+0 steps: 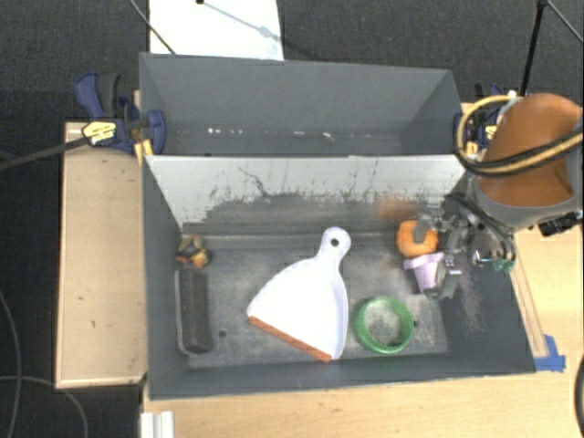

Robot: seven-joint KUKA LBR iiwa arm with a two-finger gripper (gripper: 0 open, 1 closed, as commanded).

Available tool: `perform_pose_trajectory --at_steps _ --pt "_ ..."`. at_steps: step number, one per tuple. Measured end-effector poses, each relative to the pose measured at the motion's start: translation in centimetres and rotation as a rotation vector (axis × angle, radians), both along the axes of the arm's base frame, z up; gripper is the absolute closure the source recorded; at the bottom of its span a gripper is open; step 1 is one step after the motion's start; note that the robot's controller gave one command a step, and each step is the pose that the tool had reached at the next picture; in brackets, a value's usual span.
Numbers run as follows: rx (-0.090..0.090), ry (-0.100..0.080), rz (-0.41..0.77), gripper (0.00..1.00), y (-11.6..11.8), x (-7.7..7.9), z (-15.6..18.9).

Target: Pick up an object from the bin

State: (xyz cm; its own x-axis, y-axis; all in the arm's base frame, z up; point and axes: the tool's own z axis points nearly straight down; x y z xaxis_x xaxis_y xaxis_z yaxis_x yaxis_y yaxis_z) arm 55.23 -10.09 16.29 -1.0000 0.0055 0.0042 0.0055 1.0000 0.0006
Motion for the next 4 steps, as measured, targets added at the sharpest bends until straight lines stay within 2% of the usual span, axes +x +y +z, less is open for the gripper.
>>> perform_pose_trajectory --at_steps 1,2,3,4 --pt "-0.001 -0.007 0.004 0.00 0.1 0.2 0.5" --pt "0.000 -0.010 -0.100 0.00 3.3 -2.8 -5.6" --pt "0.000 -0.003 -0.049 0.00 4.5 -4.6 -5.0" --pt "0.000 -0.008 -0.105 0.00 4.7 -4.1 -4.0"
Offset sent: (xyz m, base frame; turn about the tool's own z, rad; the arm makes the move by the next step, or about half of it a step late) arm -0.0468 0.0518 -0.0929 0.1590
